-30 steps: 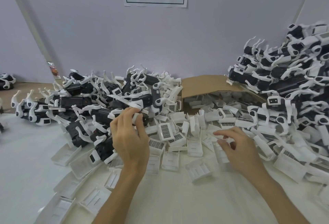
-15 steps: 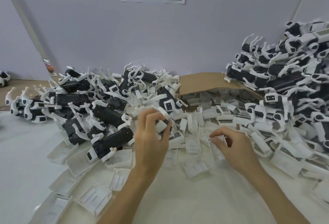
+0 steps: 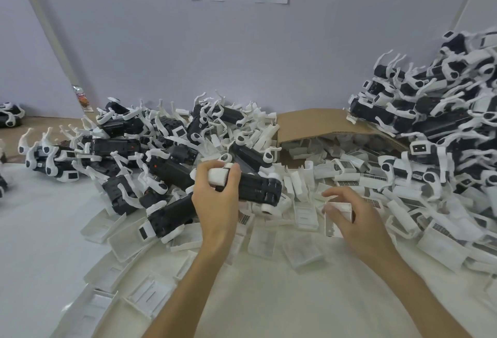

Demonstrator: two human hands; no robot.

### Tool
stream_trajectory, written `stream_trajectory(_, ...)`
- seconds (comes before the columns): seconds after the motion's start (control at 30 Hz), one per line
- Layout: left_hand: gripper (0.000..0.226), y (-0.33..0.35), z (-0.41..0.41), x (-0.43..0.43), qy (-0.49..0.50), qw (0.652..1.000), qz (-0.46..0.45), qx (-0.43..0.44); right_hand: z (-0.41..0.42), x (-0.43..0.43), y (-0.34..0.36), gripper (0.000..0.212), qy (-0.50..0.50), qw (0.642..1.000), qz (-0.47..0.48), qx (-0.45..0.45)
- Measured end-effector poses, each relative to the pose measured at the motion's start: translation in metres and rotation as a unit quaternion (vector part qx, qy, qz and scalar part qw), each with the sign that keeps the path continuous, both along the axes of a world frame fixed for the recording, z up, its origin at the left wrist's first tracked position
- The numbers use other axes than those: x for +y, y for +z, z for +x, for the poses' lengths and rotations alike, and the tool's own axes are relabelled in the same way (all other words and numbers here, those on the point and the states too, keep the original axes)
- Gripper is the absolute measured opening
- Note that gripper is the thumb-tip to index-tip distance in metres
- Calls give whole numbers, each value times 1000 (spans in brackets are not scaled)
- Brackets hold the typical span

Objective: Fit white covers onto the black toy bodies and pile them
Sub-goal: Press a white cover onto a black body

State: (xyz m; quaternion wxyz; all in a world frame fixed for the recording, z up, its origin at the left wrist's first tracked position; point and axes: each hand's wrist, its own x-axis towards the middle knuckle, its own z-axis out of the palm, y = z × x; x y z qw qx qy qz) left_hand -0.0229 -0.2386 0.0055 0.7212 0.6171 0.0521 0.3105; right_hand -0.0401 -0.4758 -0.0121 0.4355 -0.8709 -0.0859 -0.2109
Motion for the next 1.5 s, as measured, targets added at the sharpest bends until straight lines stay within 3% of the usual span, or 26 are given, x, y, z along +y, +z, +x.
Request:
stream_trajectory(0.1, 18, 6, -1, -1, -31, 995, -89, -13, 0, 0, -1, 31, 12, 1000, 3, 17)
stream_trajectory(0.2, 26, 9, -5, -4, -73, 992, -88, -49, 1, -1, 0, 28, 9, 999, 18, 29)
stream_trajectory(0.27, 27, 7, -8, -9, -98, 992, -40, -62, 1, 0, 1, 9, 17, 999, 41, 21)
stream_trajectory(0.4, 33, -2, -20, -31, -57, 978, 157, -123, -1, 3, 3, 25, 31, 996, 82, 36)
stream_trajectory(0.5, 31, -11, -25, -39, -47, 955, 238, -170, -4, 5, 5, 25, 34, 992, 108, 47)
stream_trajectory(0.73, 32, -26, -24, -44, -44, 925, 317, -204, -9, 6, 9, 24, 70, 980, 175, 56)
stream_trajectory(0.97, 31, -28, -24, -45, -17, 930, 296, -217, -2, 5, 3, 18, 54, 991, 114, 52)
stream_trajectory(1.27, 31, -28, -22, -44, -13, 934, 279, -222, 1, 2, -1, 40, 30, 997, 56, 37)
stream_trajectory(1.5, 32, -22, -24, -43, -14, 953, 231, -197, -1, 4, 2, 39, 40, 996, 78, 20)
